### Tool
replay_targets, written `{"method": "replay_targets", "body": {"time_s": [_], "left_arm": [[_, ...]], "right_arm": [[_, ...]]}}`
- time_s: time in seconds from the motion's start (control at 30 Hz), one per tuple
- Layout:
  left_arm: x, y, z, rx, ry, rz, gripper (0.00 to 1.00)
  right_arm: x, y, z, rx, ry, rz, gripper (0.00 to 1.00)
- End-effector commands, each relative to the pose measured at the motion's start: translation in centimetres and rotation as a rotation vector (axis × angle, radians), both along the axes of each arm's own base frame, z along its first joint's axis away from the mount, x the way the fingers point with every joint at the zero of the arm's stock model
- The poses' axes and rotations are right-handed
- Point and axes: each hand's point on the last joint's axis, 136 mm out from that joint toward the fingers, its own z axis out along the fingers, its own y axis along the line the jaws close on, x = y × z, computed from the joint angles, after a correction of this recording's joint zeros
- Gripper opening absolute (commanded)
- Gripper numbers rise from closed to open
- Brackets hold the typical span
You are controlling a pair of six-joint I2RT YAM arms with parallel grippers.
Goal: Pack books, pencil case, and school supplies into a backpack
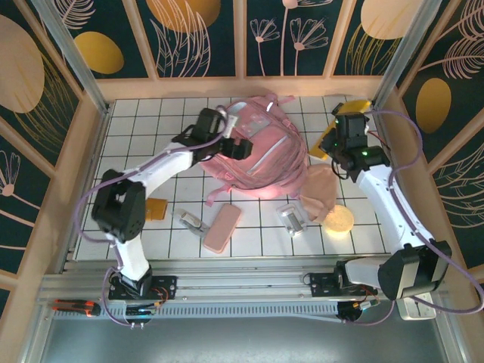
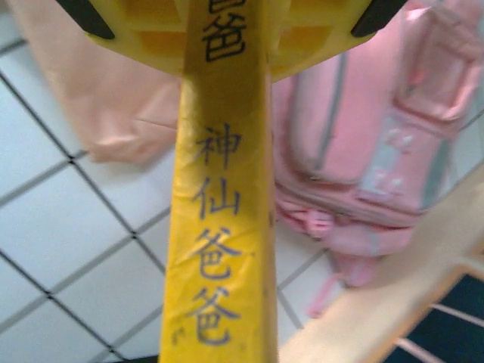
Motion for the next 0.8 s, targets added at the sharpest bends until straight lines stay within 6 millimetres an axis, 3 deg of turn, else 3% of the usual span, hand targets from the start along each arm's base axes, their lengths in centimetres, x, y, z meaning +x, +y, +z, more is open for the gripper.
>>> {"method": "replay_targets", "body": {"time_s": [0.0,0.13,0.33,0.57,0.77], "left_arm": [[1.0,-3.7,-0.2,0.125,-0.086,-0.085,0.99],[1.2,-7.9,-3.7,0.200,-0.040,-0.153,0.95],[1.2,-10.9,-6.5,0.221,0.018,-0.208,0.89],[1.1,-10.8,-9.6,0.274,0.063,-0.195,0.83],[1.2,-10.4,-12.4,0.314,0.112,-0.180,0.63]], "right_arm": [[-1.1,-1.6,-0.4,-0.041,0.011,-0.035,0.00],[-1.2,-1.4,-0.6,-0.037,0.018,-0.014,0.00],[-0.9,-1.4,-0.8,-0.036,0.022,-0.004,0.00],[-0.6,-0.7,-1.5,-0.003,0.027,0.010,0.00],[-0.3,-0.4,-1.5,0.019,0.025,0.012,0.00]]}}
